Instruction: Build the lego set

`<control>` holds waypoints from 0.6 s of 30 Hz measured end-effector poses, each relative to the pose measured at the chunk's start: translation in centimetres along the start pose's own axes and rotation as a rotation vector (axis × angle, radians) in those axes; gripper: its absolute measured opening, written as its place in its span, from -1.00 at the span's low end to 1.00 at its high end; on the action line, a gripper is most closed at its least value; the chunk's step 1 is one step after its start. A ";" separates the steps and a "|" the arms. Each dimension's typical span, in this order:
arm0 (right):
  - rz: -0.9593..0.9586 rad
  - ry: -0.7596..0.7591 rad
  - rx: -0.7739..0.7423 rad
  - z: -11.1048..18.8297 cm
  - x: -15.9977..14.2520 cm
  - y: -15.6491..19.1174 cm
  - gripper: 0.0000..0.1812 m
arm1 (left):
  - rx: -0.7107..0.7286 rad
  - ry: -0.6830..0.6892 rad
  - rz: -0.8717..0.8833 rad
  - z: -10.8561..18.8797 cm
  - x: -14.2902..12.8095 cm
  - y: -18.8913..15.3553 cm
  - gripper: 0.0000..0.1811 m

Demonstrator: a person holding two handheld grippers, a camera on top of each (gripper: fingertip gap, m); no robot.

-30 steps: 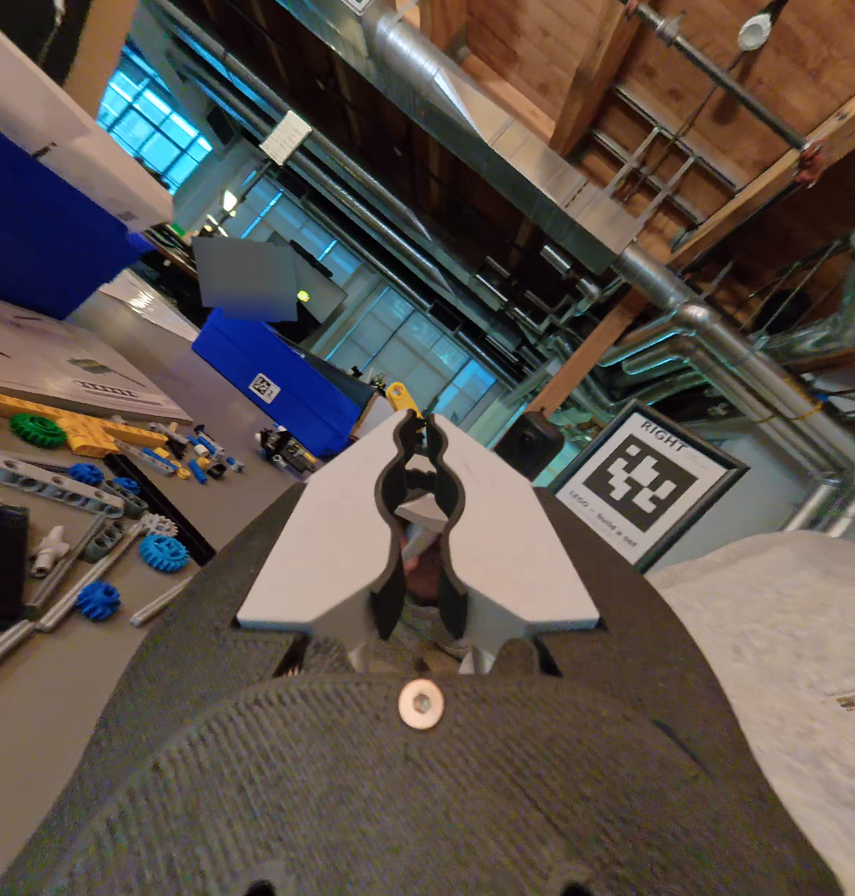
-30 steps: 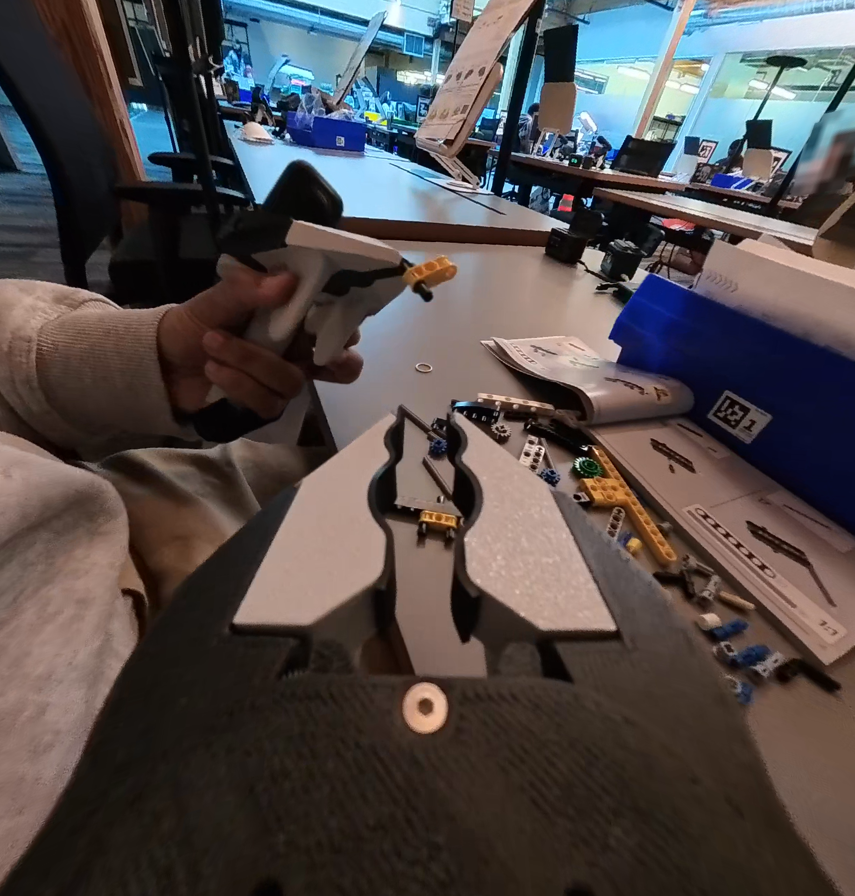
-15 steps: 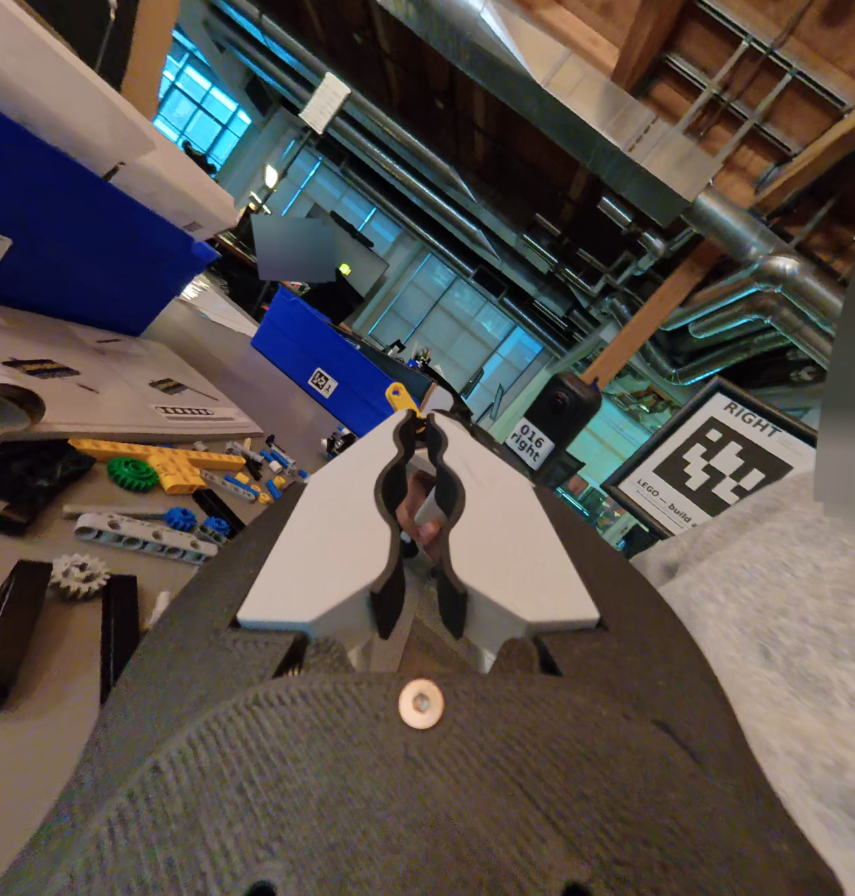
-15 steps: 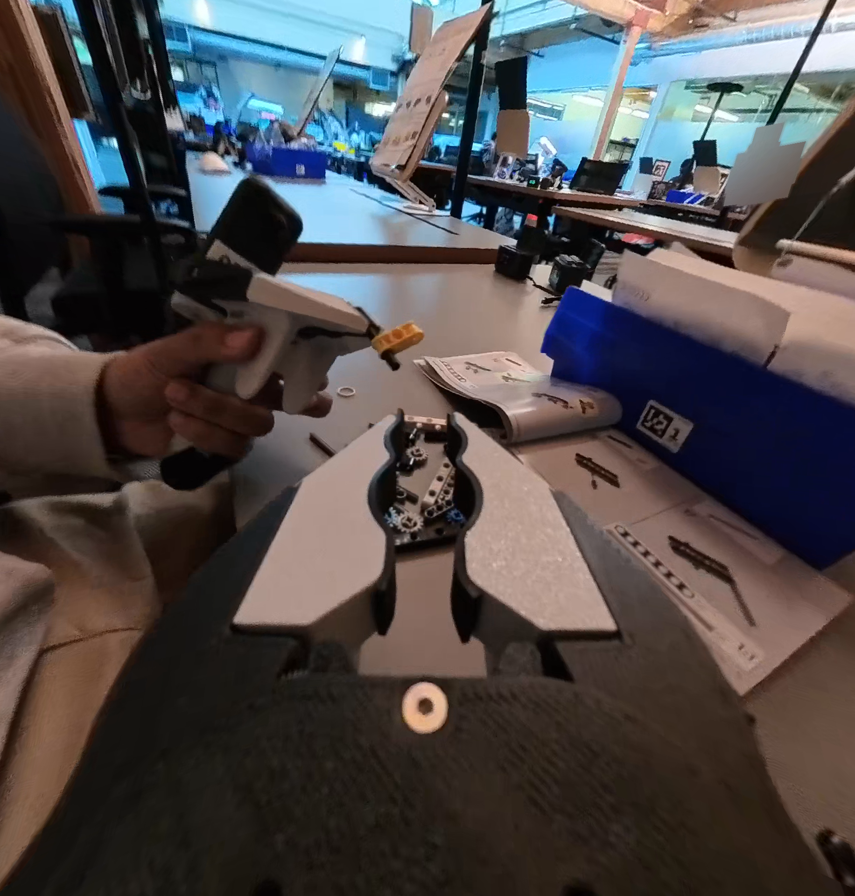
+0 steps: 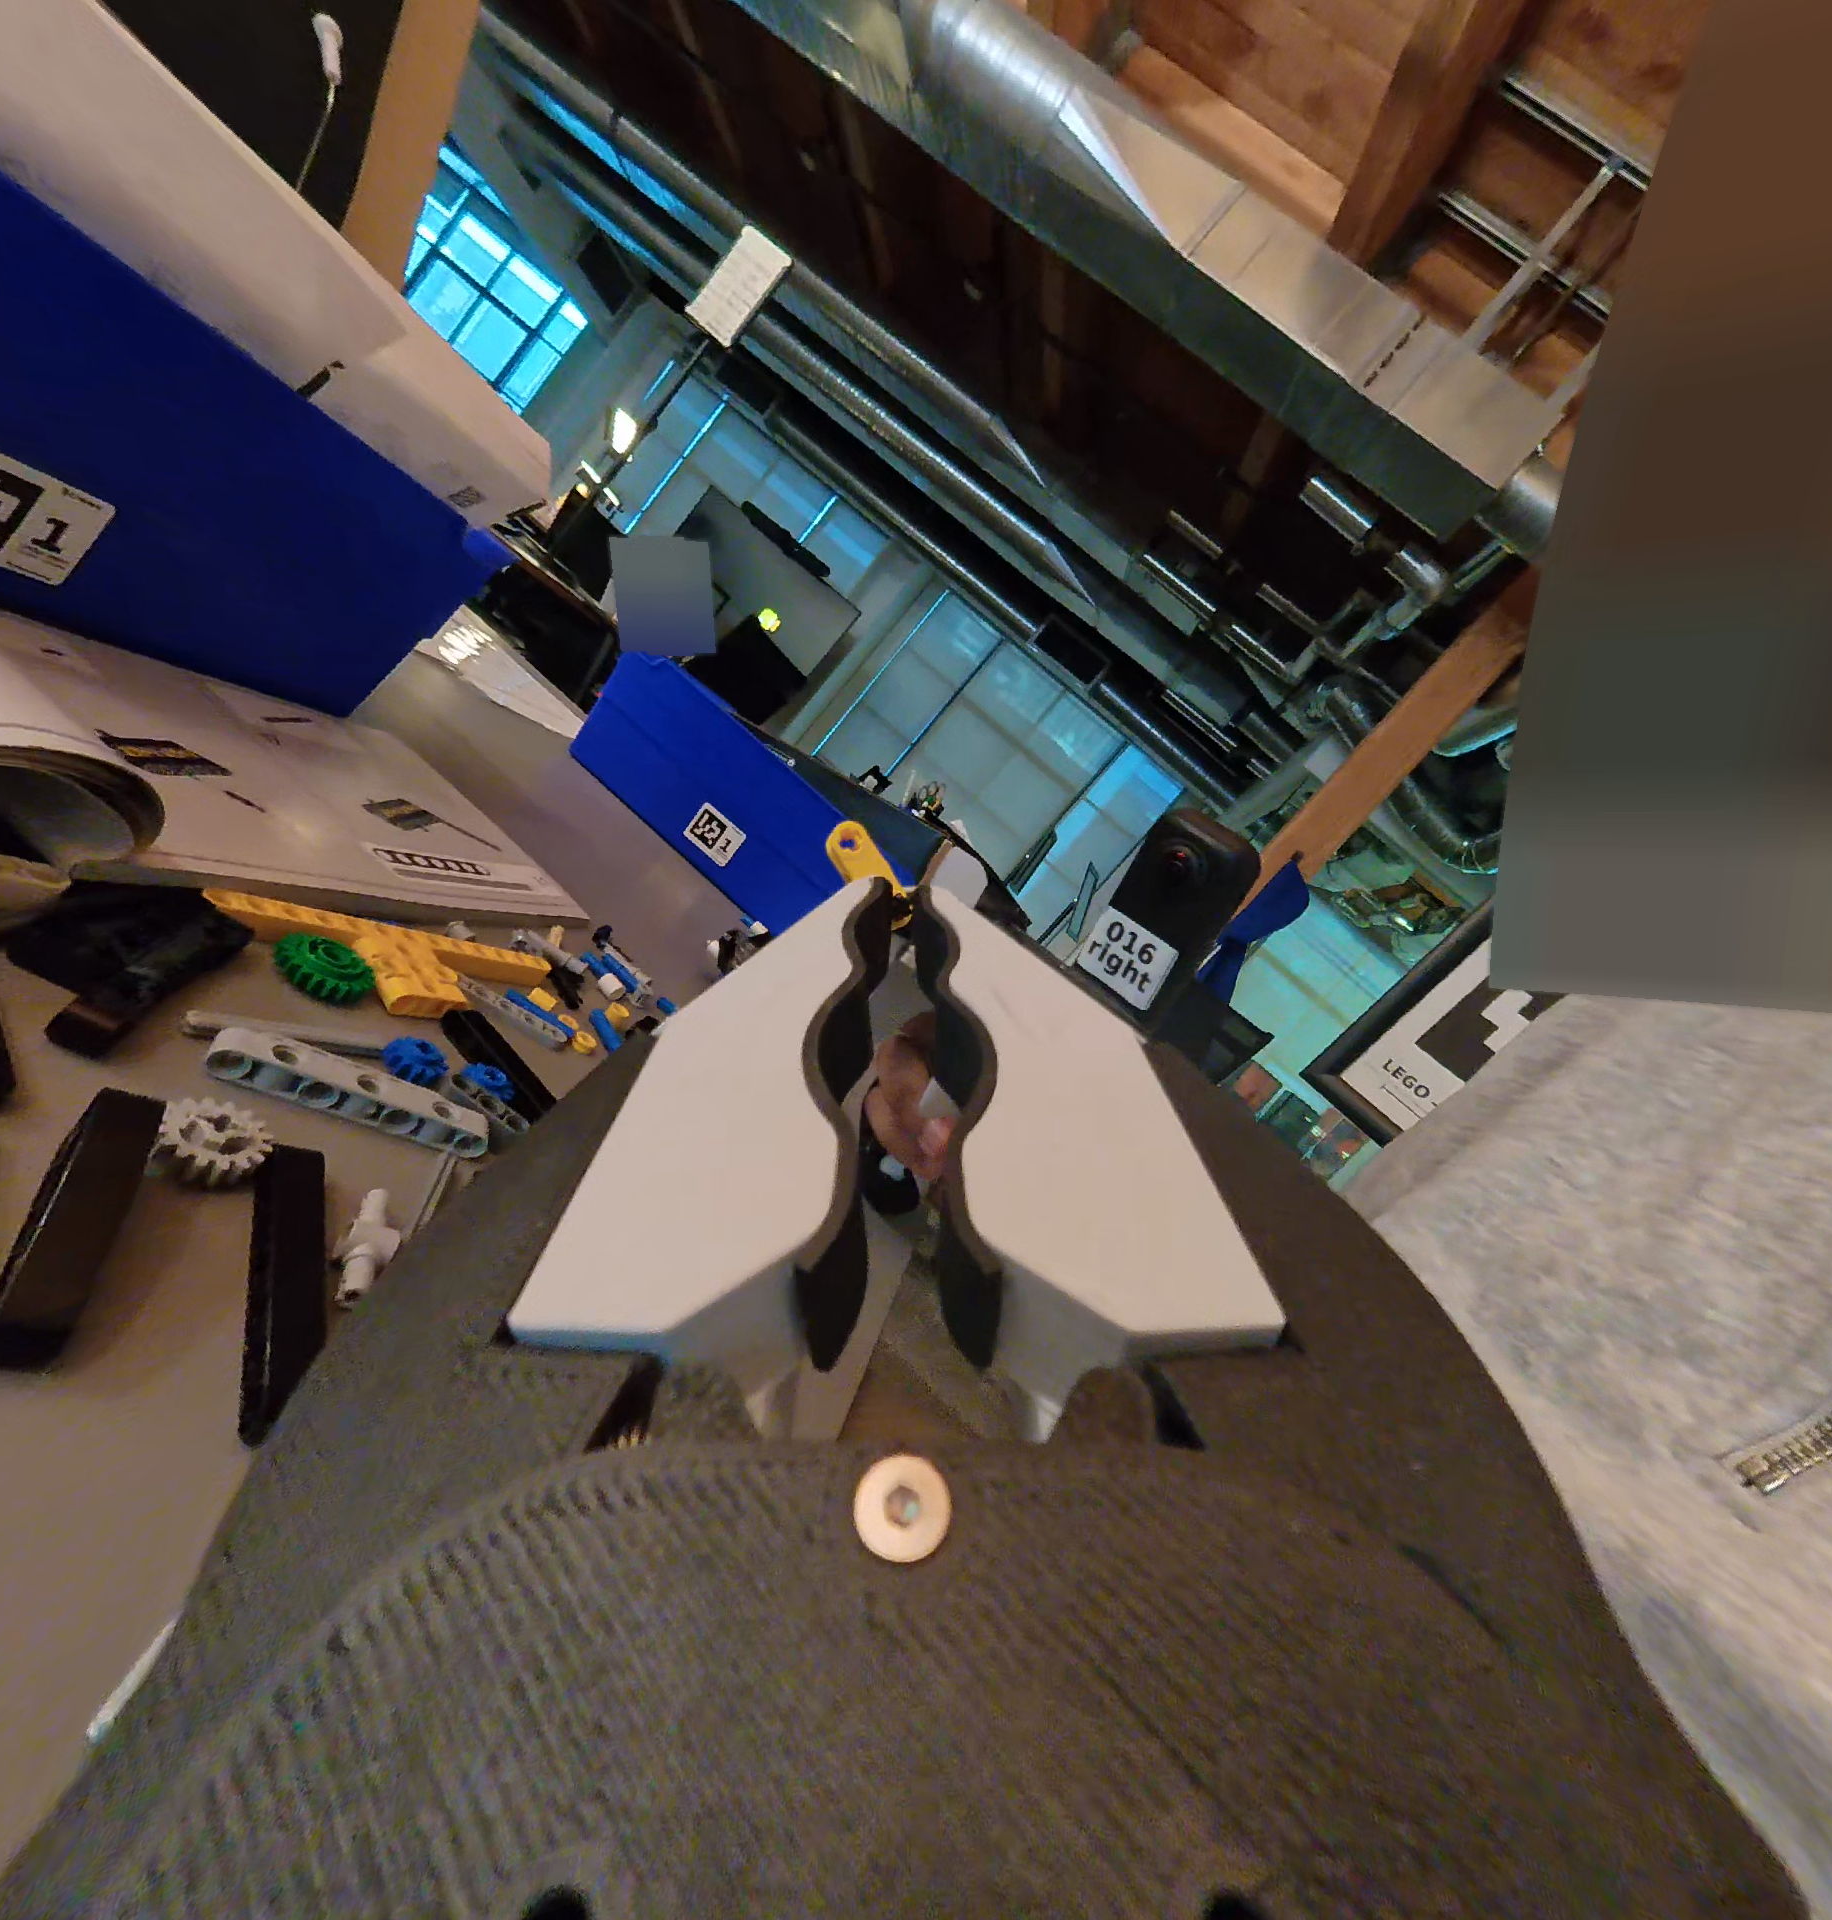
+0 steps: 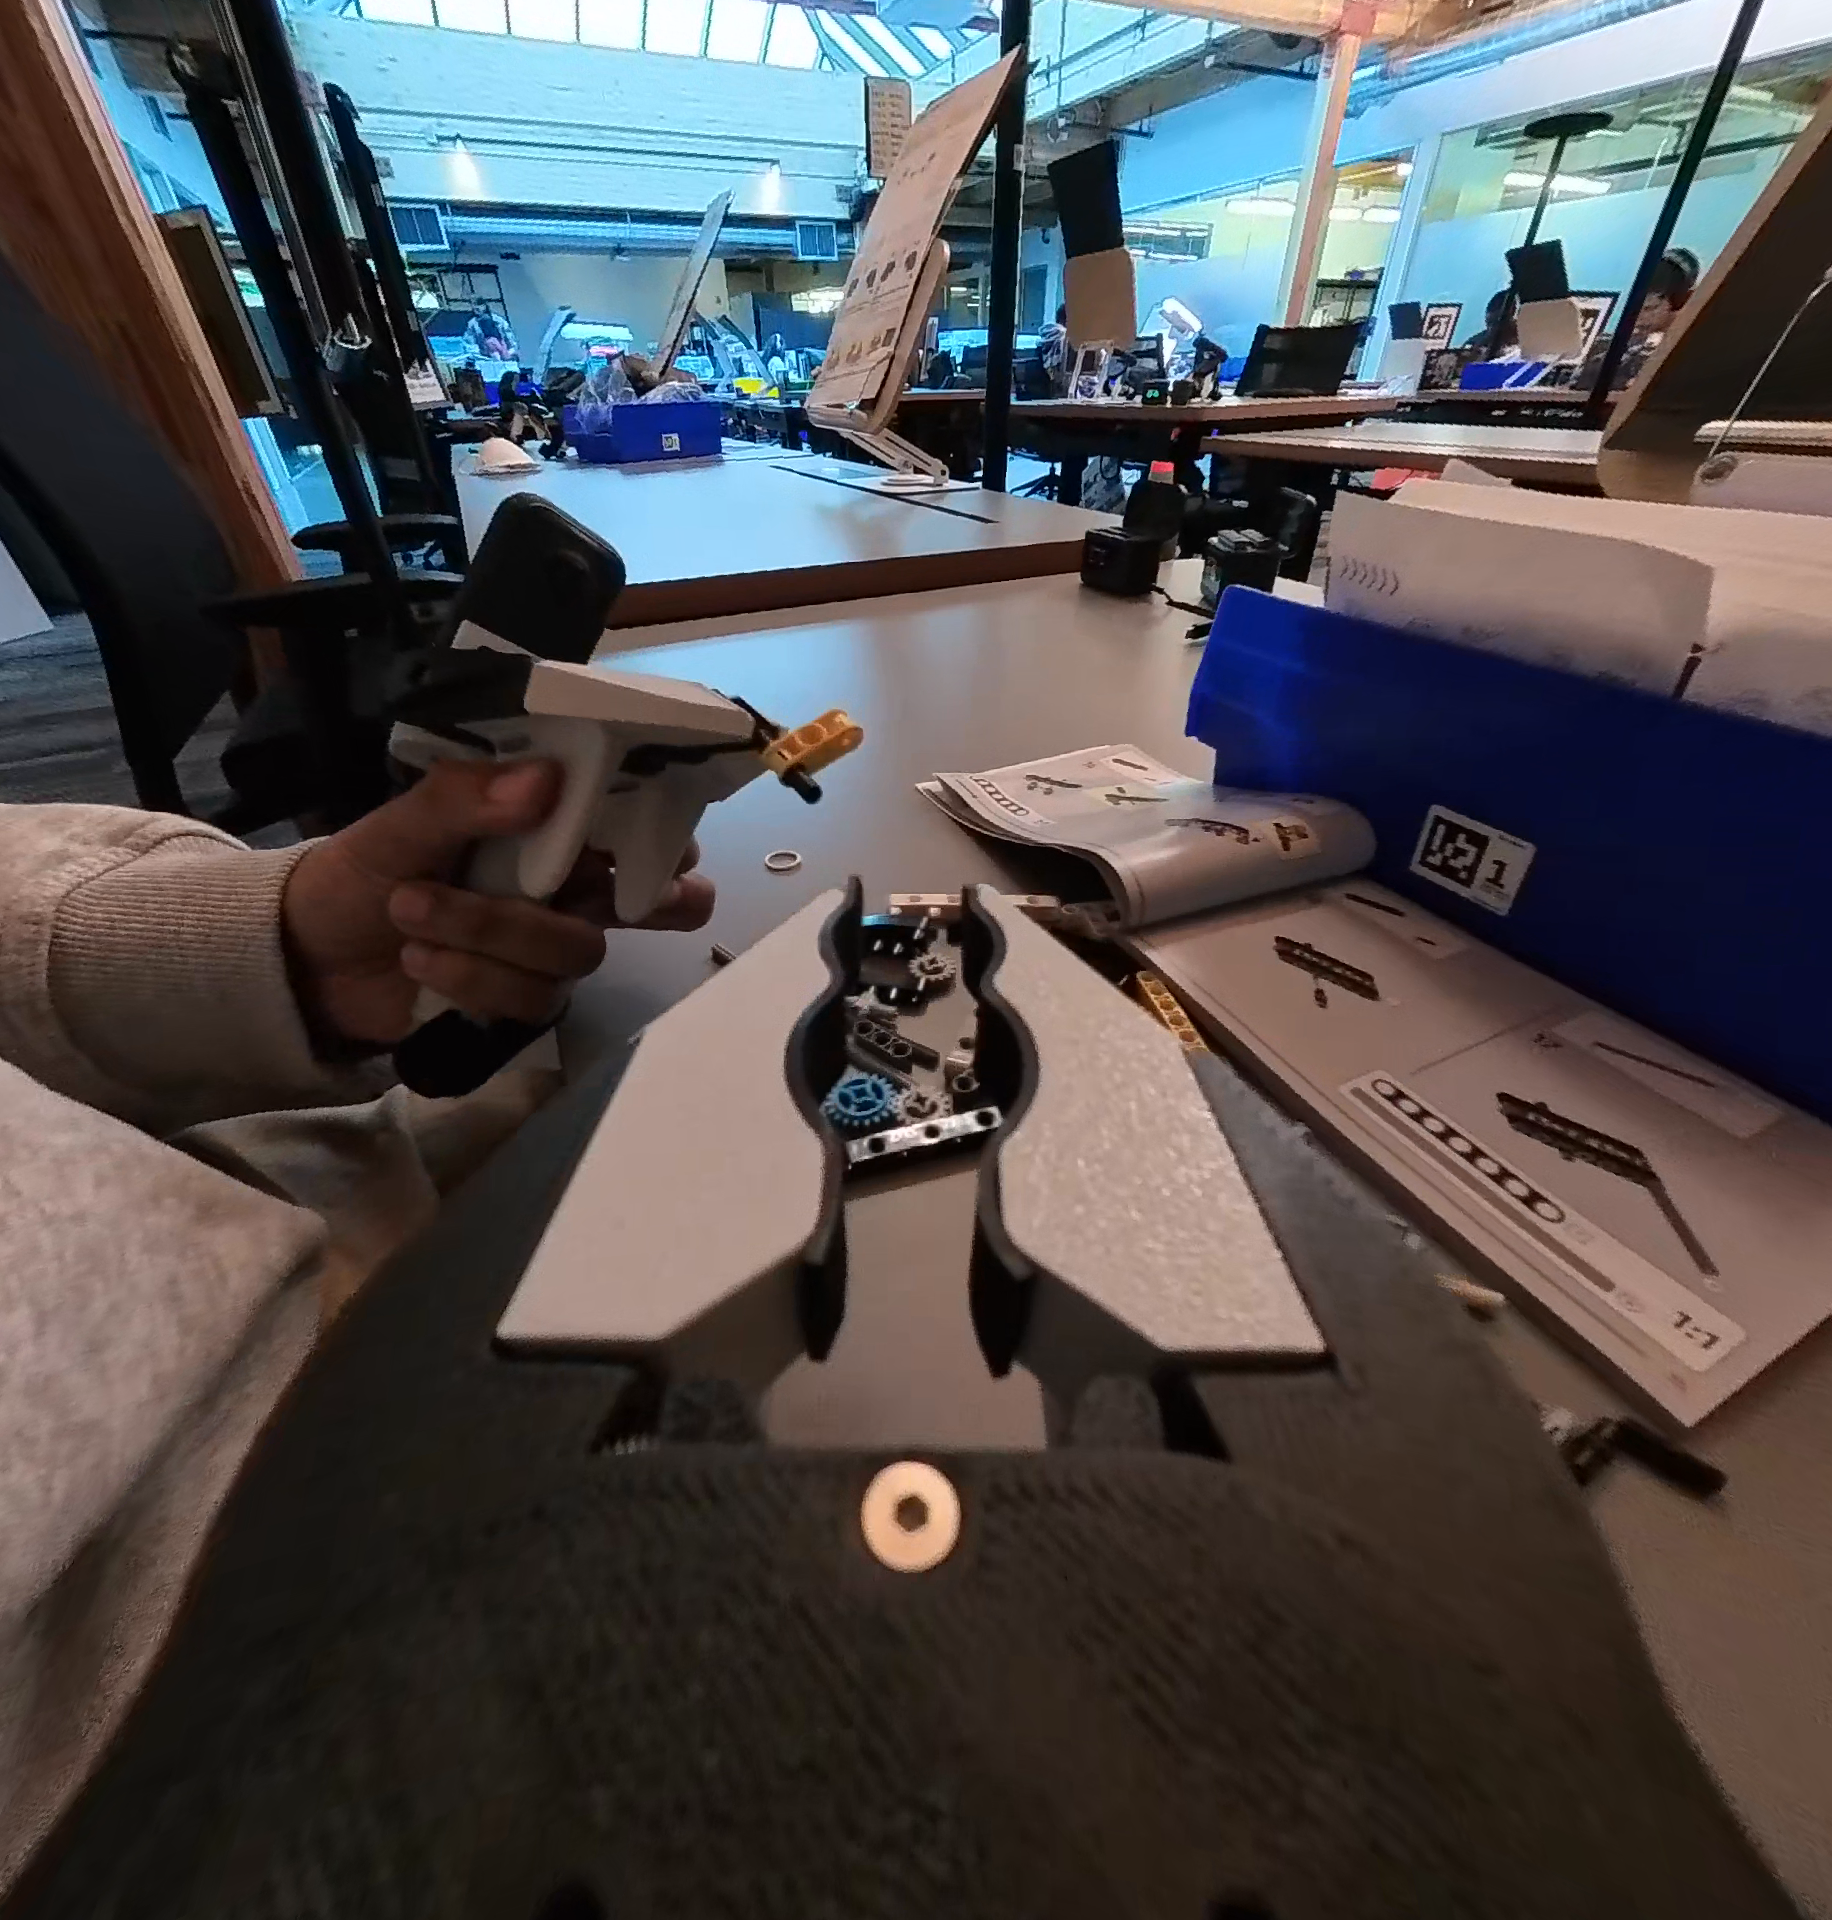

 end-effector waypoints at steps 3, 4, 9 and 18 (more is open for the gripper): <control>0.001 0.006 0.006 0.0 0.0 0.2 -0.81 | 0.012 0.016 -0.011 -0.2 -0.1 0.0 -0.99; 0.004 0.009 0.008 0.0 0.0 0.2 -0.81 | 0.016 0.021 -0.016 -0.2 -0.2 0.0 -0.99; 0.028 0.026 0.017 -0.2 -0.1 0.7 -0.80 | 0.035 0.030 -0.019 -0.3 -0.3 0.2 -0.99; 0.057 0.049 0.042 -0.4 -0.2 1.7 -0.80 | 0.031 0.036 -0.022 -0.3 -0.4 0.1 -0.99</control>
Point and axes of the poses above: each gripper's, where its closed fingertips meet, z back along the fingers, x out of its top, y = z × x across the jaws, the point moved 8 cm from there along z, back along the fingers, and after that the axes turned 4 degrees about z, right-handed, at the moved point
